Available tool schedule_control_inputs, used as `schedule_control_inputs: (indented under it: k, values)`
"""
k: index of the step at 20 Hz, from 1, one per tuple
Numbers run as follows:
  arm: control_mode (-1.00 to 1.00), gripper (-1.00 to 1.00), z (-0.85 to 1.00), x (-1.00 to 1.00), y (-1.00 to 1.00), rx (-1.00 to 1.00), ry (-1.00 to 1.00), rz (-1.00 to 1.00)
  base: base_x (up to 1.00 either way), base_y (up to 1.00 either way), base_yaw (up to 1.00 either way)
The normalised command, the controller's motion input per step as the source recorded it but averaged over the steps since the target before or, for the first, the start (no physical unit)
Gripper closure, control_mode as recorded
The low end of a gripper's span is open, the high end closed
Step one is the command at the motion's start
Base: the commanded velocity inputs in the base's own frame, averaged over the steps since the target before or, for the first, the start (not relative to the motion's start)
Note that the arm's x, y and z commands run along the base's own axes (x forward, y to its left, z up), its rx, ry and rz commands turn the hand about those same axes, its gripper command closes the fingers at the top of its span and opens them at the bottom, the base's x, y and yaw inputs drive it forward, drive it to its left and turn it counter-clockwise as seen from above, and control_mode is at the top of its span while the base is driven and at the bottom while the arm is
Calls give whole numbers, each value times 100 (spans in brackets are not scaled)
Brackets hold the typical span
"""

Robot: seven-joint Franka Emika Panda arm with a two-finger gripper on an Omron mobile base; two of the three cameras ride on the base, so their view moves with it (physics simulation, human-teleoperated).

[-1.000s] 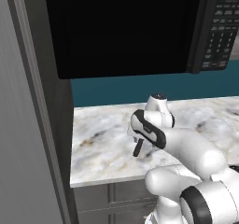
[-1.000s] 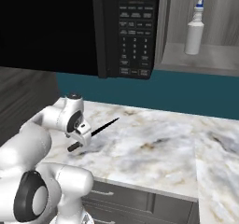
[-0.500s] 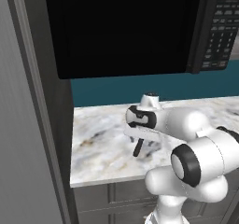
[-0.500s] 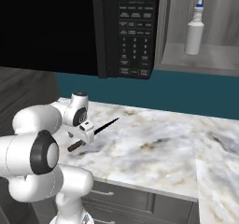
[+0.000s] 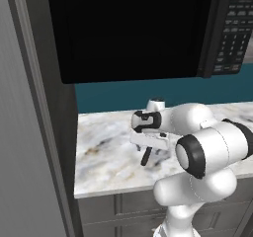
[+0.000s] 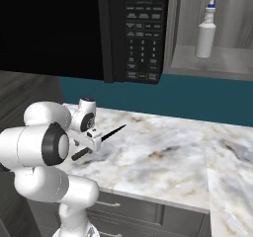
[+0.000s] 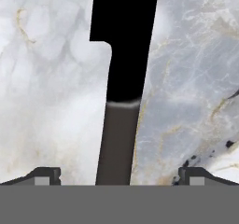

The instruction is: Move the cutting board and knife to the sink. Then move spray from the cabinet to the counter.

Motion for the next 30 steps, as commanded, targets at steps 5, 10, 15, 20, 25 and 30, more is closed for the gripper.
schedule_control_inputs:
  k: [5, 10, 15, 20, 25, 30]
  values:
    - [-100, -100, -19, -15, 2, 0, -1, 0, 0, 0, 0]
    - [-100, -100, -15, -10, 0, 0, -1, 0, 0, 0, 0]
    - [-100, -100, -16, -1, 0, 0, -1, 0, 0, 0, 0]
    - [-100, -100, -11, 0, 0, 0, -2, 0, 0, 0, 0]
    - [-100, -100, -8, 0, 0, 0, -1, 0, 0, 0, 0]
    - [-100, -100, -8, -1, 0, 0, -3, 0, 0, 0, 0]
